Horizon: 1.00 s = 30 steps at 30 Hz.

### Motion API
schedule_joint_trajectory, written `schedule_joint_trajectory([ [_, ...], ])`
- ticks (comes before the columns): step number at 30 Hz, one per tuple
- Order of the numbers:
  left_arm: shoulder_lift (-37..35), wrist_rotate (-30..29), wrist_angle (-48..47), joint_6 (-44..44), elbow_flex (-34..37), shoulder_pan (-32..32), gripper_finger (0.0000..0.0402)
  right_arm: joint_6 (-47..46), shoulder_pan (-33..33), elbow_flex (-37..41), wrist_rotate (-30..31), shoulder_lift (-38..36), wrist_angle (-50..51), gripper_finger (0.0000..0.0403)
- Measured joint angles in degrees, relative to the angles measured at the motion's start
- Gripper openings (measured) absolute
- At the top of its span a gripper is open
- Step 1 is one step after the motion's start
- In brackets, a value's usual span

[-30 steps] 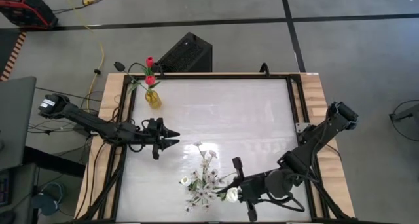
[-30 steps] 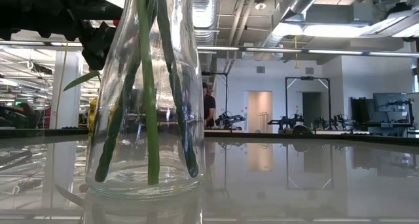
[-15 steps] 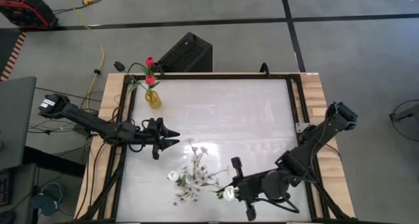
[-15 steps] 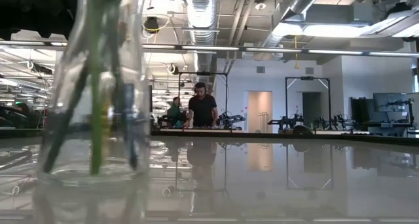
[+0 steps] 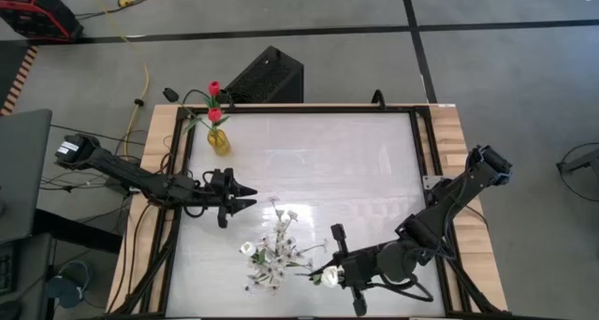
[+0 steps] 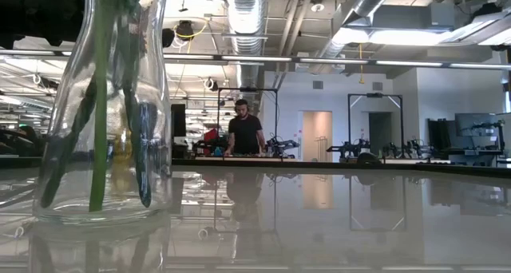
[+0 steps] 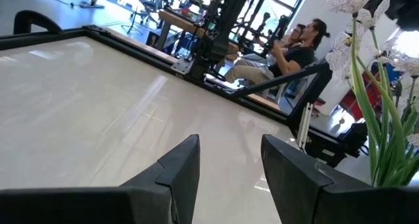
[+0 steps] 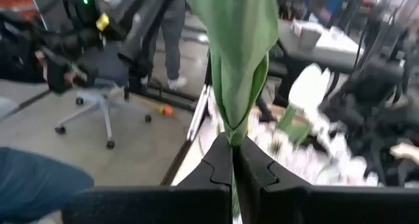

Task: Sort flowers into vase by color
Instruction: Put the white tulip into the transparent vase

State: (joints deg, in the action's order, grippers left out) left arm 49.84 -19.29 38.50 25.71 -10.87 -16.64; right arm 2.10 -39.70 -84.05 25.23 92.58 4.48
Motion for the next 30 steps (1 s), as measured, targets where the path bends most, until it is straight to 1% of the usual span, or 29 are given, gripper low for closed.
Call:
schedule_joint_trajectory([
  [4,0.00,0.02,-0.02,-0.02,0.00,0.00,0.0151,1.04,0.63,0.00,-2.17,0.32,-3.37,0.0026],
  [7,0.00,0.02,-0.02,-0.02,0.00,0.01,0.0151,1.05,1.85,0.02,-4.69,0.81,-3.43,0.0026],
  [10,0.00,0.08,-0.05,-0.02,0.00,0.00,0.0151,1.27,3.36,0.01,-5.66,1.50,-4.76,0.0026],
  [15,-0.02,0.28,-0.56,-0.02,-0.02,0.00,0.0151,2.51,4.29,0.04,-6.01,1.70,-7.36,0.0026],
  [19,-0.02,1.20,-0.60,-0.95,-0.02,0.00,0.0151,2.45,4.84,0.04,-6.47,2.29,-7.24,0.0026],
  [30,-0.02,1.20,-1.08,-2.53,-0.02,0.00,0.0151,1.92,6.65,0.04,-6.74,2.40,-6.30,0.0026],
])
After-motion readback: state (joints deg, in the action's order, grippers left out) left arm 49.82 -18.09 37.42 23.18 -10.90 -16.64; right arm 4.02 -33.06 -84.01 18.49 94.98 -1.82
